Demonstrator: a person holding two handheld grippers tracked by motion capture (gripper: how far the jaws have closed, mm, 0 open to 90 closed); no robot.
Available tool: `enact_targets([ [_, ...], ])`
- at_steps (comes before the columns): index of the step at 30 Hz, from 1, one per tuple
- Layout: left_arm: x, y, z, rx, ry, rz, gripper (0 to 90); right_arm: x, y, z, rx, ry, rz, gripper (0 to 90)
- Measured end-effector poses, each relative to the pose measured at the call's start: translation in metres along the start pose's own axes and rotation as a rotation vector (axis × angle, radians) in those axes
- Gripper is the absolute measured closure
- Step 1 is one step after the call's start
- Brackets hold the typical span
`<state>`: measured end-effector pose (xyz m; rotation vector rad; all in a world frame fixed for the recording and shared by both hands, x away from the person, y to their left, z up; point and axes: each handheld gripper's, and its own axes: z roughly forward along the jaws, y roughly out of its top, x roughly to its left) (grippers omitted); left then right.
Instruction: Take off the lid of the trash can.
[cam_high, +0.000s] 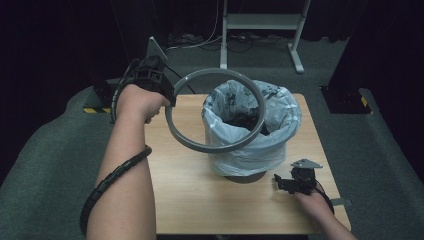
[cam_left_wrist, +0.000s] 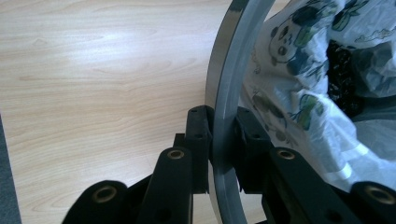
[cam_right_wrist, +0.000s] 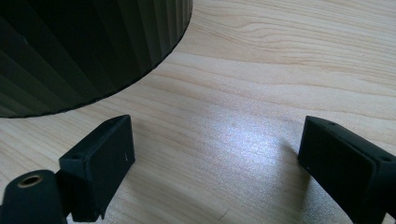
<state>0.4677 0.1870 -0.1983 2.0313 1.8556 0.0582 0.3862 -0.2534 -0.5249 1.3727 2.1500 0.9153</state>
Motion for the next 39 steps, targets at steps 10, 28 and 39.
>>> enact_targets([
  [10,0.024,-0.010,-0.005,-0.011,-0.009,-0.019,77.5,0.000,0.000,0.000,0.000,0.000,0.000,10.3],
  [28,0.064,-0.026,-0.011,-0.020,-0.006,-0.058,77.5,0.000,0.000,0.000,0.000,-0.001,-0.001,10.3],
  [39,0.083,-0.036,-0.014,-0.023,0.002,-0.074,77.5,0.000,0.000,0.000,0.000,-0.001,-0.005,10.2],
])
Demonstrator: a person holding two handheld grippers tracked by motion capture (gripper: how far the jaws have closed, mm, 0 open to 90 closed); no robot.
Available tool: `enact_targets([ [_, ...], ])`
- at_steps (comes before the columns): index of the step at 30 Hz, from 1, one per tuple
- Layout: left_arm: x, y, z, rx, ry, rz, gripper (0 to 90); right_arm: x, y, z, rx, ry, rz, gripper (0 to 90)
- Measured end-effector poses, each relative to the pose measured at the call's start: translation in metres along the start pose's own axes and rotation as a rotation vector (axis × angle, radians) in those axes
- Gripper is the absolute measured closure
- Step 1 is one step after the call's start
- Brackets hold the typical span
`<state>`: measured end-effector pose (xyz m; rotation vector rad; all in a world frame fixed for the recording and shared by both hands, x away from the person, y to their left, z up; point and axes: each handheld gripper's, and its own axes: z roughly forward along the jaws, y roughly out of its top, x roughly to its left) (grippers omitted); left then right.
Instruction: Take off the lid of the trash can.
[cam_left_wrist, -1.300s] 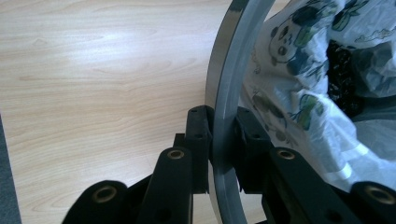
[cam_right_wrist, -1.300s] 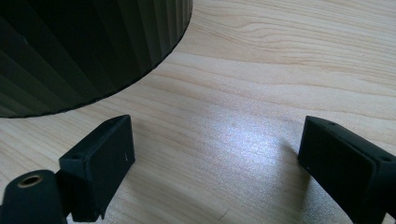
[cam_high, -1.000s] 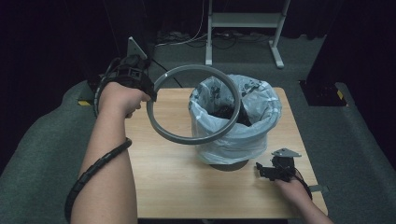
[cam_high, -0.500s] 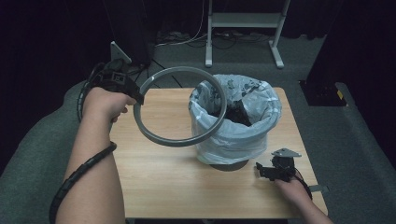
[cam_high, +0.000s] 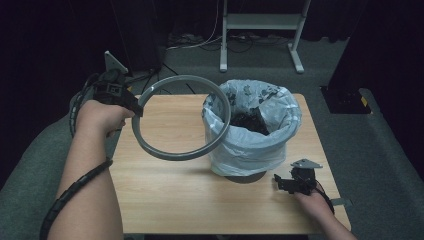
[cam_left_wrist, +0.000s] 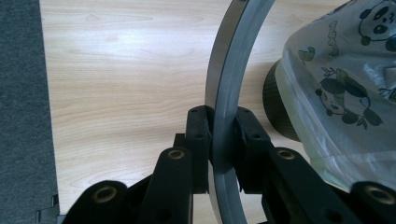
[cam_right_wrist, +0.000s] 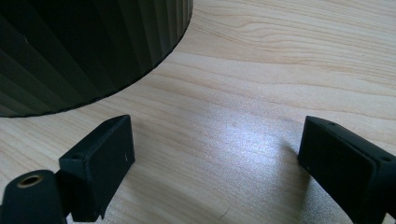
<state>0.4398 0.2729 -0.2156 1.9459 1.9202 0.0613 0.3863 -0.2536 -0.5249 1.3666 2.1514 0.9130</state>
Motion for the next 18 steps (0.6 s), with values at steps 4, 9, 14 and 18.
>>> enact_targets([
  [4,0.006,-0.003,-0.003,-0.005,0.001,-0.008,77.5,0.000,0.000,0.000,0.000,0.000,0.001,10.2],
  [9,0.013,-0.006,-0.006,-0.008,0.004,-0.013,77.5,0.000,0.000,0.000,-0.001,0.000,-0.003,10.2],
  [14,0.018,-0.008,-0.008,-0.010,0.009,-0.017,77.5,0.000,0.000,0.000,-0.001,0.001,-0.001,10.2],
  [18,0.021,-0.009,-0.010,-0.015,0.012,-0.021,77.5,0.000,0.000,0.000,-0.001,0.000,0.000,10.2],
])
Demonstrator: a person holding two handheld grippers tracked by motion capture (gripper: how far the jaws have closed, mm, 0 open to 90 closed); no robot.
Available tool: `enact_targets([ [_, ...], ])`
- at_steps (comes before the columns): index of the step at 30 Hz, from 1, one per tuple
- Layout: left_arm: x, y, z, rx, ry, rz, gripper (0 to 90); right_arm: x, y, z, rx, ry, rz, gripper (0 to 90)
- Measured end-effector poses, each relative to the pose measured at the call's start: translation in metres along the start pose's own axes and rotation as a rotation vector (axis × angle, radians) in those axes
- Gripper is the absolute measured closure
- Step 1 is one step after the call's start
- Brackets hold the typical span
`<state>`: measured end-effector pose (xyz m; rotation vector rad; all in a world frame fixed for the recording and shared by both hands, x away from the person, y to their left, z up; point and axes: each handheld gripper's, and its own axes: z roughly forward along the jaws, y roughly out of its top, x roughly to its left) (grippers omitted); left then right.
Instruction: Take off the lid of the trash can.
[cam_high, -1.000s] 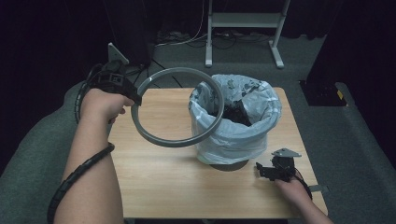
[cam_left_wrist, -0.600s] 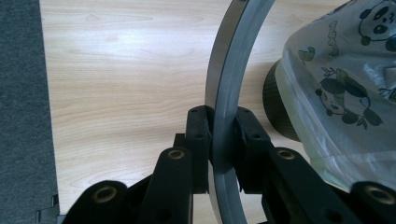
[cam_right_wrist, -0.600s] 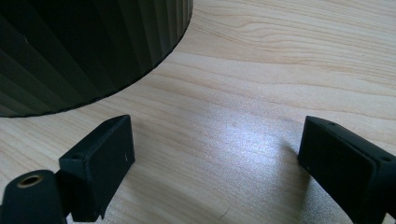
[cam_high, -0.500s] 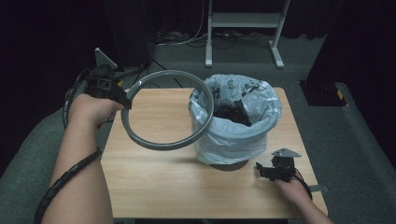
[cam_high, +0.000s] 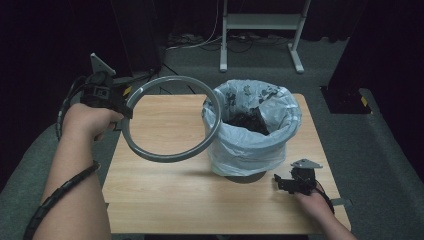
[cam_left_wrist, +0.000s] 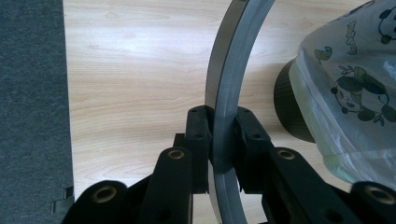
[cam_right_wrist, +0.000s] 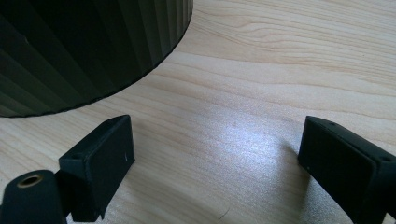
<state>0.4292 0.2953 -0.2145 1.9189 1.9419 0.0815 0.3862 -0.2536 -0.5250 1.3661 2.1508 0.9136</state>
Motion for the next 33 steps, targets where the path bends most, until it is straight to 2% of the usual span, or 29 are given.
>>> enact_targets([
  [7,0.008,-0.003,-0.001,-0.004,0.003,-0.014,77.4,0.000,0.000,0.000,0.000,0.001,0.001,10.2],
  [17,0.026,-0.010,0.000,-0.008,-0.001,-0.042,77.4,0.000,0.000,0.000,-0.002,0.001,-0.002,10.2],
  [18,0.027,-0.010,-0.001,0.001,0.001,-0.039,77.5,0.000,0.000,0.000,-0.001,0.001,-0.002,10.1],
  [29,0.040,-0.017,-0.012,-0.026,0.012,-0.063,77.4,0.000,0.000,0.000,0.000,0.000,-0.002,10.0],
  [33,0.047,-0.020,-0.004,-0.028,0.010,-0.072,77.5,0.000,0.000,0.000,0.000,0.002,-0.002,10.0],
])
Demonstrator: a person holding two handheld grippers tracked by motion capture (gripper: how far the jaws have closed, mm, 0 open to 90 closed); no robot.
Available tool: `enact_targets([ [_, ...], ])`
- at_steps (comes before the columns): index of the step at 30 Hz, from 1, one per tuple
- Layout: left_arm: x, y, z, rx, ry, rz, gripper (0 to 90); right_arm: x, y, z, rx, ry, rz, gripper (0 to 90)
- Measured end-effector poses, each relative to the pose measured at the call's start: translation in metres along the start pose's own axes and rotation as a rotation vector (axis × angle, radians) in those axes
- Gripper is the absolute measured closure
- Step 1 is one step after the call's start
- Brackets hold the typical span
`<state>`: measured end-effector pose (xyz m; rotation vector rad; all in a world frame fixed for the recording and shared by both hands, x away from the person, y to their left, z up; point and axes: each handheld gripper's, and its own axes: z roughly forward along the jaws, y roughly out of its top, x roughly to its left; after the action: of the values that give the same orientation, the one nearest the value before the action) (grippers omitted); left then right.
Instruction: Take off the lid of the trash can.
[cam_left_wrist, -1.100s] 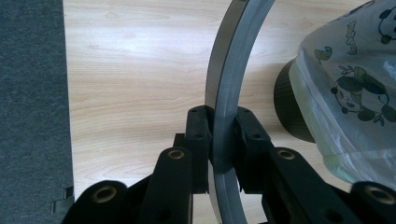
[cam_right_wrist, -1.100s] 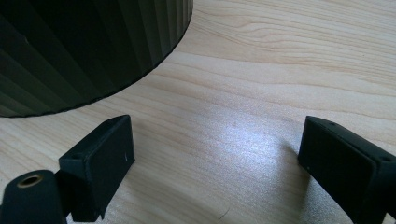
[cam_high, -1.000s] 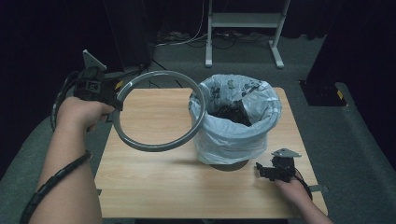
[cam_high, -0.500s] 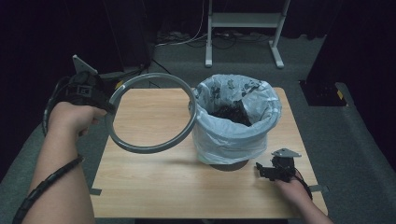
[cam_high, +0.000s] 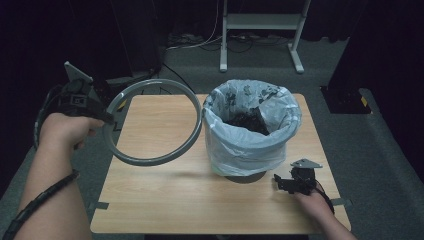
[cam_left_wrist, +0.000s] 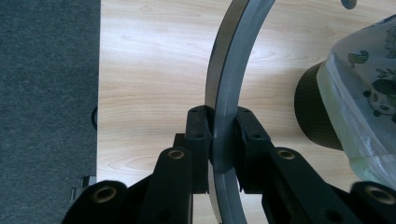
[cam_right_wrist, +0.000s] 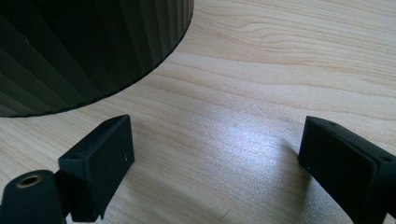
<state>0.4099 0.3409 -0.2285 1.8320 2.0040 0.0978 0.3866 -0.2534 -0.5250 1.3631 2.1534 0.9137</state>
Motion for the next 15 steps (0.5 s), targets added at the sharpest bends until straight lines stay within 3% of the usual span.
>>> enact_targets([
  [4,0.006,-0.004,0.017,0.020,0.006,0.006,77.5,0.000,0.000,0.000,-0.001,-0.001,0.001,10.0],
  [15,0.012,-0.009,0.040,0.035,0.013,0.008,77.3,0.000,0.000,0.000,-0.001,-0.001,0.003,10.0],
])
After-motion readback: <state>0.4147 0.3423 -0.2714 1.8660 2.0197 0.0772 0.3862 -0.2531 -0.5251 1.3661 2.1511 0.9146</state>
